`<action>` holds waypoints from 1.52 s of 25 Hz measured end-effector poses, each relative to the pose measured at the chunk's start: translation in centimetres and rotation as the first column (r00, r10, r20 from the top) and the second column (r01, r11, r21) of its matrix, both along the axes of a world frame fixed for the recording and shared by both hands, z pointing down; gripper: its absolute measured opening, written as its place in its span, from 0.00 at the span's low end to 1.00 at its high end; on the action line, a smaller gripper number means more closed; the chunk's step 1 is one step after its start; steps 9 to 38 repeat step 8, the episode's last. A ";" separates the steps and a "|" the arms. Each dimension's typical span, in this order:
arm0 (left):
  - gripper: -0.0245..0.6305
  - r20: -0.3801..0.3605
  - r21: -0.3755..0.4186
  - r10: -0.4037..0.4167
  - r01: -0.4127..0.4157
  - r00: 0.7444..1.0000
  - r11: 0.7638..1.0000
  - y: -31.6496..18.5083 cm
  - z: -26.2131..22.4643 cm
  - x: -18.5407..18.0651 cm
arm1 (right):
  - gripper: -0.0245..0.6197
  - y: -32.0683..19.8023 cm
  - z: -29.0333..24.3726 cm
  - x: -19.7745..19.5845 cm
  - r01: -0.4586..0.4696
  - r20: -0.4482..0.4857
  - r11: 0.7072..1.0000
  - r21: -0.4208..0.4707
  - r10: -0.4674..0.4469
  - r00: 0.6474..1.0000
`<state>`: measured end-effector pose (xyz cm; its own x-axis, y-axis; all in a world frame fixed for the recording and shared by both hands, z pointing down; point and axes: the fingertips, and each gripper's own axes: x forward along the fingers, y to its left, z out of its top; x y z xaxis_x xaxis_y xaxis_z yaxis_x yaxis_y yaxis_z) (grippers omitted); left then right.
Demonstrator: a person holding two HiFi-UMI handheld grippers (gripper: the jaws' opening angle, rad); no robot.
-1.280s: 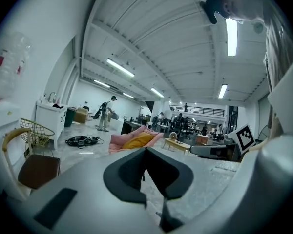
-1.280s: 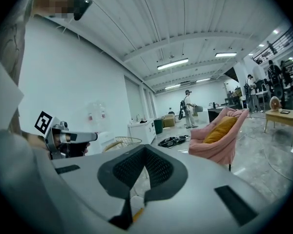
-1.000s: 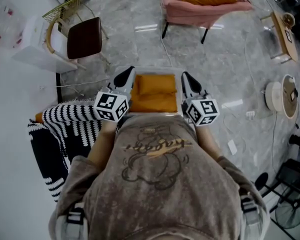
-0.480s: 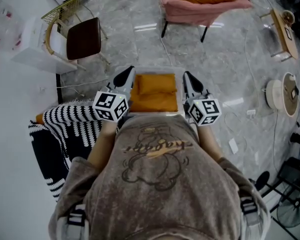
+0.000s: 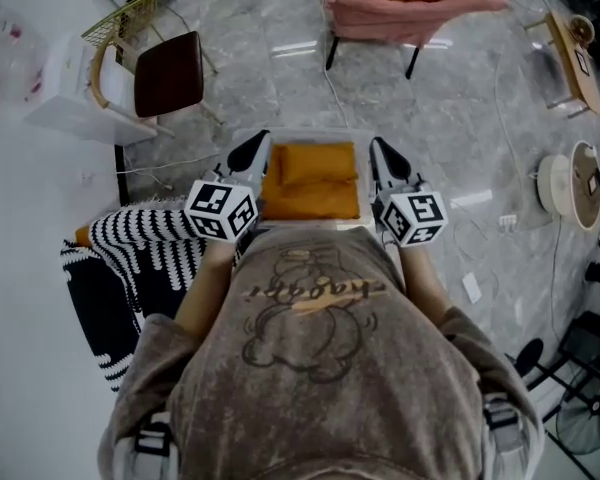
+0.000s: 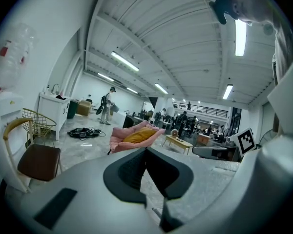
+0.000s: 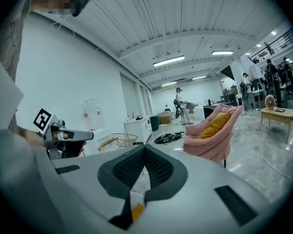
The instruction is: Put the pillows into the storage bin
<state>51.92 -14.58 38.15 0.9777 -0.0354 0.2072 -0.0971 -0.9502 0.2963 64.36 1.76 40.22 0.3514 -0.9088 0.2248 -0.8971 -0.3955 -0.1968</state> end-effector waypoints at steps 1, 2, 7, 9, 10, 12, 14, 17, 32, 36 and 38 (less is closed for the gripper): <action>0.04 0.001 -0.003 0.000 0.000 1.000 1.000 0.1 0.0 0.1 | 0.04 0.0 0.0 0.1 0.001 0.001 1.000 -0.001 -0.001 1.000; 0.04 0.002 -0.004 0.001 -0.001 1.000 1.000 0.2 0.0 0.1 | 0.04 0.0 0.1 0.2 0.004 0.000 1.000 -0.002 -0.004 1.000; 0.04 0.007 -0.002 0.008 -0.008 1.000 1.000 0.2 0.4 0.4 | 0.04 -0.1 0.5 0.6 0.017 -0.006 1.000 -0.014 -0.017 1.000; 0.04 0.008 -0.002 0.008 -0.008 1.000 1.000 0.1 0.5 0.5 | 0.04 -0.2 0.6 0.7 0.019 -0.006 1.000 -0.014 -0.019 1.000; 0.04 0.008 -0.002 0.008 -0.008 1.000 1.000 0.1 0.5 0.5 | 0.04 -0.2 0.6 0.7 0.019 -0.006 1.000 -0.014 -0.019 1.000; 0.04 0.008 -0.002 0.008 -0.008 1.000 1.000 0.1 0.5 0.5 | 0.04 -0.2 0.6 0.7 0.019 -0.006 1.000 -0.014 -0.019 1.000; 0.04 0.008 -0.002 0.008 -0.008 1.000 1.000 0.1 0.5 0.5 | 0.04 -0.2 0.6 0.7 0.019 -0.006 1.000 -0.014 -0.019 1.000; 0.04 0.008 -0.002 0.008 -0.008 1.000 1.000 0.1 0.5 0.5 | 0.04 -0.2 0.6 0.7 0.019 -0.006 1.000 -0.014 -0.019 1.000; 0.04 0.008 -0.002 0.008 -0.008 1.000 1.000 0.1 0.5 0.5 | 0.04 -0.2 0.6 0.7 0.019 -0.006 1.000 -0.014 -0.019 1.000; 0.04 0.008 -0.002 0.008 -0.008 1.000 1.000 0.1 0.5 0.5 | 0.04 -0.2 0.6 0.7 0.019 -0.006 1.000 -0.014 -0.019 1.000; 0.04 0.008 -0.002 0.008 -0.008 1.000 1.000 0.1 0.5 0.5 | 0.04 -0.2 0.6 0.7 0.019 -0.006 1.000 -0.014 -0.019 1.000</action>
